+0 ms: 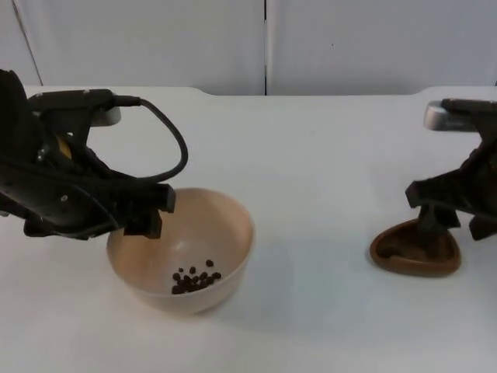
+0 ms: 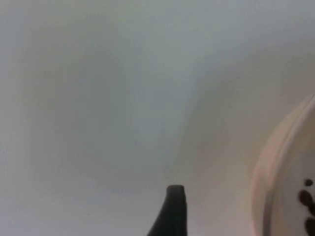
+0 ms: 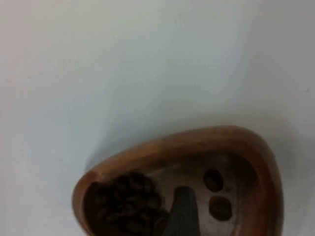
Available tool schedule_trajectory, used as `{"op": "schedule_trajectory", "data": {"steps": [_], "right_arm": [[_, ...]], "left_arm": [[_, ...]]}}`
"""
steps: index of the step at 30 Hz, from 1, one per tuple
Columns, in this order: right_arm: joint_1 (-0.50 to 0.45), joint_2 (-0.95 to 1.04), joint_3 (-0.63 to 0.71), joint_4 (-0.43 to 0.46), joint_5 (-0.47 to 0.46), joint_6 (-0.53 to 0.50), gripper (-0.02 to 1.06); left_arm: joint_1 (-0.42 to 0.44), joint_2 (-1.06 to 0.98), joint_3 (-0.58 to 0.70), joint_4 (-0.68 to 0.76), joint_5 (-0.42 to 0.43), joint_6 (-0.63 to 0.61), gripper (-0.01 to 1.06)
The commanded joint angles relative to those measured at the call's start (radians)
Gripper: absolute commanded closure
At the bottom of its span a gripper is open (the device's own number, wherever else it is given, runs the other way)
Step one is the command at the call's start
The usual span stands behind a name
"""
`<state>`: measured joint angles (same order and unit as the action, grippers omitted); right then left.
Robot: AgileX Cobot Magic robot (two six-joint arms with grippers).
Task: Pick up the bowl with the left hand and pour the coffee beans from the cup into the bowl with the right hand.
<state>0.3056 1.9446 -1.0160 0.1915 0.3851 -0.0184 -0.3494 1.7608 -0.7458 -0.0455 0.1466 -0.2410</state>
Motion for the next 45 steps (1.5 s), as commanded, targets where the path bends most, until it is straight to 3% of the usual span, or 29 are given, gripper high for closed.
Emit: {"op": "schedule_trajectory", "data": {"steps": [1,10,24,33,45], "right_arm": [[-0.005,-0.039,0.0,-0.006,0.018,-0.005,0.4],[-0.005,-0.298,0.0,-0.032,0.131,-0.027,0.4],[-0.005,-0.761,0.0,-0.032,0.172,-0.027,0.4],[-0.005,-0.897,0.0,-0.029,0.204,-0.058,0.4],[-0.005,-1.043,0.0,-0.029,0.278,-0.078,0.4]], "left_arm": [[0.002,-0.034,0.004,0.006,0.005,0.0,0.31],[0.002,-0.243,0.004,0.004,0.055,-0.002,0.31],[0.002,-0.658,0.004,0.008,0.108,-0.002,0.31],[0.002,-0.79,0.004,0.035,0.127,0.0,0.31],[0.002,-0.877,0.004,0.046,0.234,0.039,0.31]]}}
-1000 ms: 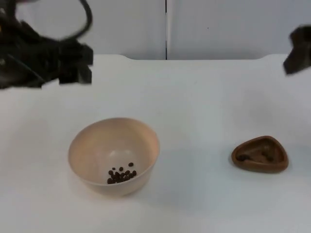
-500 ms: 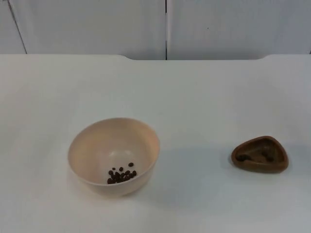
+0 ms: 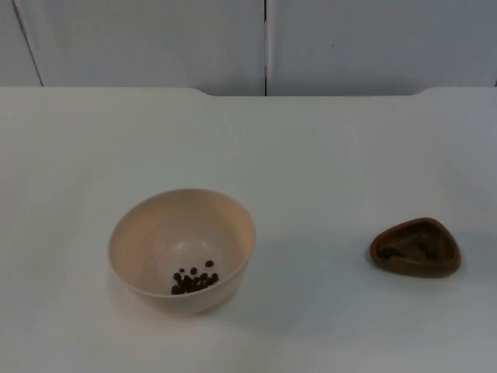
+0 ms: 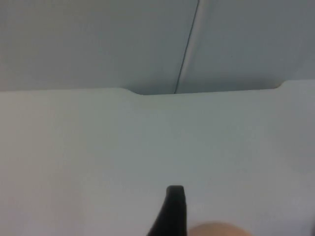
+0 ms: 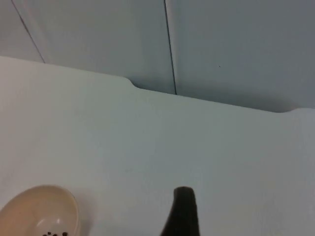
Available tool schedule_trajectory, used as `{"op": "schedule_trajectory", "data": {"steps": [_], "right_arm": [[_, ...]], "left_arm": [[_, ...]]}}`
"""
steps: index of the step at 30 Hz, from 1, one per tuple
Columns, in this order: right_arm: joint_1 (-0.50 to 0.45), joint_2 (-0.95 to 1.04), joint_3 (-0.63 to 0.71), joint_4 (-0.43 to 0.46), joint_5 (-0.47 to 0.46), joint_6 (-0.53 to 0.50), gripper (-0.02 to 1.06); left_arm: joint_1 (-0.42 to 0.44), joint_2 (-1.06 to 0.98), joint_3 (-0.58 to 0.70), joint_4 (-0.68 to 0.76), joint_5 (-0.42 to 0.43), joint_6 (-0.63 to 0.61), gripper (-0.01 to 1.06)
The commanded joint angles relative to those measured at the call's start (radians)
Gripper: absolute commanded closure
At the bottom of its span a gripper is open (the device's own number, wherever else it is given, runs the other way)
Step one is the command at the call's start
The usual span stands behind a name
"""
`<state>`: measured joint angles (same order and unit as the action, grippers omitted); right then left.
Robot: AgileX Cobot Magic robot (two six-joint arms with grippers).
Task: Pick up the bowl with the left hand and pour the coffee beans from the cup into the bowl with the right hand.
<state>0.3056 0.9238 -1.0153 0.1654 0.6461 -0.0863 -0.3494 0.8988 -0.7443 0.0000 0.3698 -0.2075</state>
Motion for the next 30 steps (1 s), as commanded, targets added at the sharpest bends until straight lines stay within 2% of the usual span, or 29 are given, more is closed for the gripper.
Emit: {"op": "schedule_trajectory", "data": {"steps": [1,17,23,27,30], "right_arm": [[-0.005,-0.035,0.0,-0.003,0.025,-0.01,0.4],[-0.005,-0.285,0.201,0.001,0.032,-0.008,0.4],[-0.005,-0.384,0.262,0.002,0.059,-0.008,0.4],[-0.005,-0.46,0.301,0.002,0.109,-0.008,0.4],[-0.005,-0.5,0.312,0.002,0.129,-0.01,0.4]], "left_arm": [[0.002,-0.026,0.003,0.0,0.02,0.013,0.31],[0.002,-0.23,0.003,0.0,0.127,0.046,0.31],[0.002,-0.284,0.003,0.01,0.214,0.065,0.31],[0.002,-0.327,0.003,0.01,0.288,0.117,0.31],[0.002,-0.352,0.003,0.01,0.309,0.135,0.31]]}}
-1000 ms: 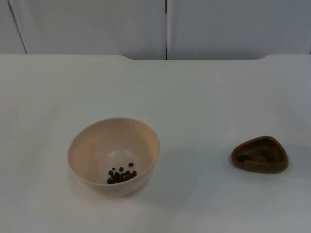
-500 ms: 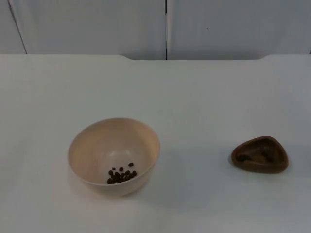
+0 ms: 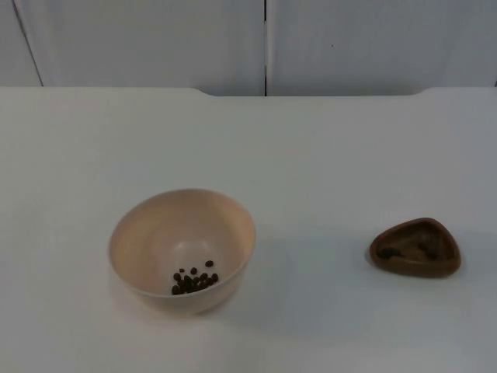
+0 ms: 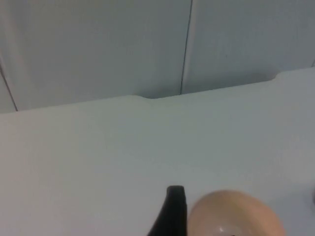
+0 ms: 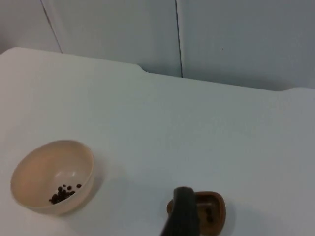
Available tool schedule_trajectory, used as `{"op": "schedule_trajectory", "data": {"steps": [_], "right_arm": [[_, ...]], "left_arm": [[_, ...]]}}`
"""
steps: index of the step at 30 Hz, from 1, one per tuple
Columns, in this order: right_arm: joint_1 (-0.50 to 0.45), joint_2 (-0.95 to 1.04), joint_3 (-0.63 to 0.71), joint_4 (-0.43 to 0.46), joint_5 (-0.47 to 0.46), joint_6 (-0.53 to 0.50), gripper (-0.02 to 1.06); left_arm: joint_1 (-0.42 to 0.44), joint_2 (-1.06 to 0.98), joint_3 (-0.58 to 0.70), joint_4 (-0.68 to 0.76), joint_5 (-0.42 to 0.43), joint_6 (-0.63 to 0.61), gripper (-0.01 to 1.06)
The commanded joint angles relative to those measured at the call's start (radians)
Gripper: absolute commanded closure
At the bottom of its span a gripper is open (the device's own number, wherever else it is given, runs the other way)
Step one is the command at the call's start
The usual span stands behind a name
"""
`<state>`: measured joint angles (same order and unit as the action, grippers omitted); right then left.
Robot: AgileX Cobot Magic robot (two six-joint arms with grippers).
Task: Pick up the bowl with the left hand and pour the coffee beans from the cup into the bowl with the right hand.
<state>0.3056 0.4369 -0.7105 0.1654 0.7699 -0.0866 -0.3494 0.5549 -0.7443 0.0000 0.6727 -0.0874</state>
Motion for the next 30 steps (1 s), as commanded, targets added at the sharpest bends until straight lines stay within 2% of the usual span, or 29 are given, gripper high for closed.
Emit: {"op": "schedule_trajectory", "data": {"steps": [1,10,15,23,29,30], "right_arm": [[-0.005,-0.029,0.008,0.002,0.02,-0.01,0.4],[-0.005,-0.165,0.008,0.001,0.118,-0.01,0.4],[-0.005,-0.244,0.009,0.001,0.154,-0.01,0.4],[-0.005,-0.301,0.01,0.001,0.214,-0.046,0.4],[-0.005,-0.345,0.028,0.001,0.213,-0.057,0.4],[-0.005,-0.358,0.035,0.001,0.213,-0.06,0.4]], "left_arm": [[0.002,-0.023,0.003,0.01,0.017,0.015,0.31],[0.002,-0.165,0.003,0.0,0.137,0.066,0.31],[0.002,-0.264,0.003,-0.053,0.228,0.118,0.31],[0.002,-0.352,0.003,-0.161,0.304,0.235,0.31],[0.002,-0.391,0.008,-0.165,0.35,0.24,0.31],[0.002,-0.411,0.043,-0.172,0.339,0.24,0.31]]}}
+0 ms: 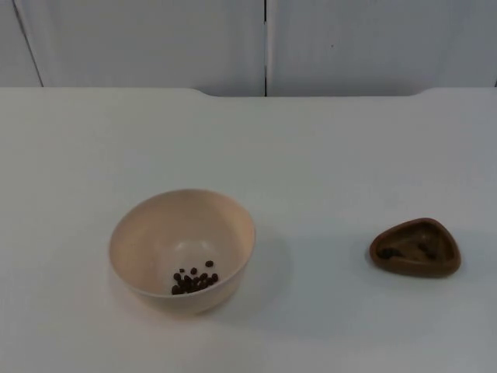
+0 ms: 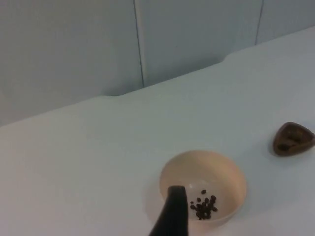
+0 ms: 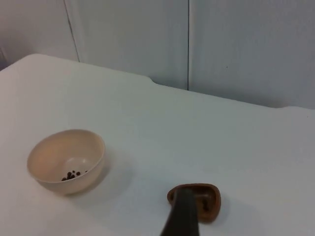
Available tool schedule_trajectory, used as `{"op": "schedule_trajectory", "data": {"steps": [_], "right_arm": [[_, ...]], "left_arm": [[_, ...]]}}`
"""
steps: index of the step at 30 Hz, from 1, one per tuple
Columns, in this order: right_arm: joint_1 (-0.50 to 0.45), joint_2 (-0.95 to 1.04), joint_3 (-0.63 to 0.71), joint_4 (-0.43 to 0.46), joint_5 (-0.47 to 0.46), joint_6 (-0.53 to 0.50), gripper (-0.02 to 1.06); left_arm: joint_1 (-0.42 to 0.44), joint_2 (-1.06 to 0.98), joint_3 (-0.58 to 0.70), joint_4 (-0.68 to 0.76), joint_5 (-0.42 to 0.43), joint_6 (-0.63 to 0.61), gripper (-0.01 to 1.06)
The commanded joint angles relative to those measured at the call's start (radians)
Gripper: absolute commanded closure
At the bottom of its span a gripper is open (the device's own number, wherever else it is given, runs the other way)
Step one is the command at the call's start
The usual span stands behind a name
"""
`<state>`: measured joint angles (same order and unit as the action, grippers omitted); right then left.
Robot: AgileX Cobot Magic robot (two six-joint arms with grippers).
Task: Pick up the bowl with the left hand and pour the coffee beans from the cup into the bowl with the right hand.
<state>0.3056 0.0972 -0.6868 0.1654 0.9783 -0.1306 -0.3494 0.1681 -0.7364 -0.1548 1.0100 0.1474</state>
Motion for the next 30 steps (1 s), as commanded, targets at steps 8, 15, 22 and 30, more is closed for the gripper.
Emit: {"op": "schedule_trajectory", "data": {"steps": [8,15,22,30], "right_arm": [[-0.005,-0.087,0.029,-0.004,0.044,-0.016,0.4],[-0.005,-0.097,0.033,-0.014,0.104,-0.016,0.4],[-0.005,-0.097,0.07,-0.066,0.124,-0.016,0.4],[-0.005,-0.097,0.135,-0.069,0.116,-0.016,0.4]], "left_arm": [[0.002,-0.136,0.185,-0.032,0.003,0.004,0.31],[0.002,-0.168,0.217,0.022,0.031,-0.004,0.31],[0.002,-0.168,0.242,0.077,0.068,-0.069,0.31],[0.002,-0.168,0.242,0.112,0.066,-0.115,0.31]]}}
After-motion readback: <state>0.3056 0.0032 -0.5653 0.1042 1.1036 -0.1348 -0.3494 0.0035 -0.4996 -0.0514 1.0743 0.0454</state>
